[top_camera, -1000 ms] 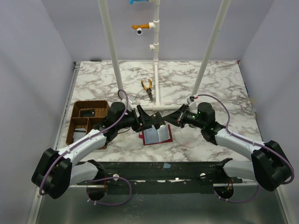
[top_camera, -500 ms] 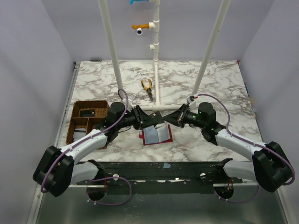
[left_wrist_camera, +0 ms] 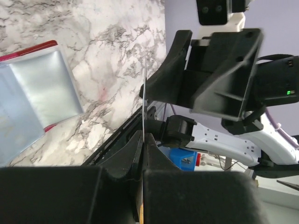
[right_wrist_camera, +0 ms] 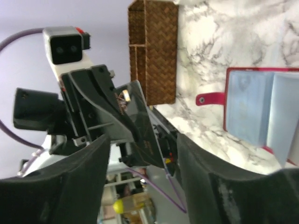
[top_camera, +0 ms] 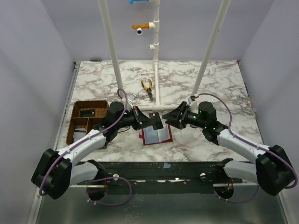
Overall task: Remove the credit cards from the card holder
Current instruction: Place the credit card in the storage box.
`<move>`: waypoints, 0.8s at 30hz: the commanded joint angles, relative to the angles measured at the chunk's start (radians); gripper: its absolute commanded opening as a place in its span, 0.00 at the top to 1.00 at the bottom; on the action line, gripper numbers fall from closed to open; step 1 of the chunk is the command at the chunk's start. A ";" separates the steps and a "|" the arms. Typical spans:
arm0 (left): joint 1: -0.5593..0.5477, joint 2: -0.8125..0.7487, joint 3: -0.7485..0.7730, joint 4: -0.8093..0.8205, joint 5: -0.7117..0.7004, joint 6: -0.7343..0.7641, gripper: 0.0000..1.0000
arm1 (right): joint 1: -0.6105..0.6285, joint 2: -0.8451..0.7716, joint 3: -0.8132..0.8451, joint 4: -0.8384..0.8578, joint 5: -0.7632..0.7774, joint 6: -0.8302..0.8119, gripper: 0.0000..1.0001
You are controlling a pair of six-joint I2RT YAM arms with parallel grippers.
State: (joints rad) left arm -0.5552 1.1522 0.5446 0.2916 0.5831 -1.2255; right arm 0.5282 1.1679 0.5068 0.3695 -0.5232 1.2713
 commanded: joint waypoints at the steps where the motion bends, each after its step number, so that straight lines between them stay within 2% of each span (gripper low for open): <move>1: 0.006 -0.072 0.046 -0.180 -0.039 0.129 1.00 | -0.006 -0.037 0.068 -0.121 0.079 -0.093 0.23; 4: 0.008 -0.112 0.075 -0.288 -0.073 0.204 1.00 | -0.005 -0.049 0.096 -0.199 0.146 -0.135 0.00; 10: 0.011 -0.206 0.138 -0.534 -0.172 0.354 1.00 | -0.005 -0.051 0.152 -0.344 0.260 -0.219 0.00; 15: 0.011 -0.262 0.177 -0.666 -0.226 0.423 1.00 | -0.005 -0.090 0.153 -0.454 0.381 -0.263 0.00; 19: 0.011 -0.290 0.194 -0.729 -0.265 0.489 1.00 | -0.006 -0.120 0.148 -0.523 0.472 -0.298 0.00; 24: 0.012 -0.265 0.224 -0.773 -0.269 0.491 1.00 | -0.006 -0.146 0.183 -0.594 0.517 -0.315 0.00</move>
State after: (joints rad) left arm -0.5495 0.8734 0.7204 -0.3943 0.3565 -0.7815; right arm 0.5282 1.0454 0.6384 -0.1226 -0.1024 0.9966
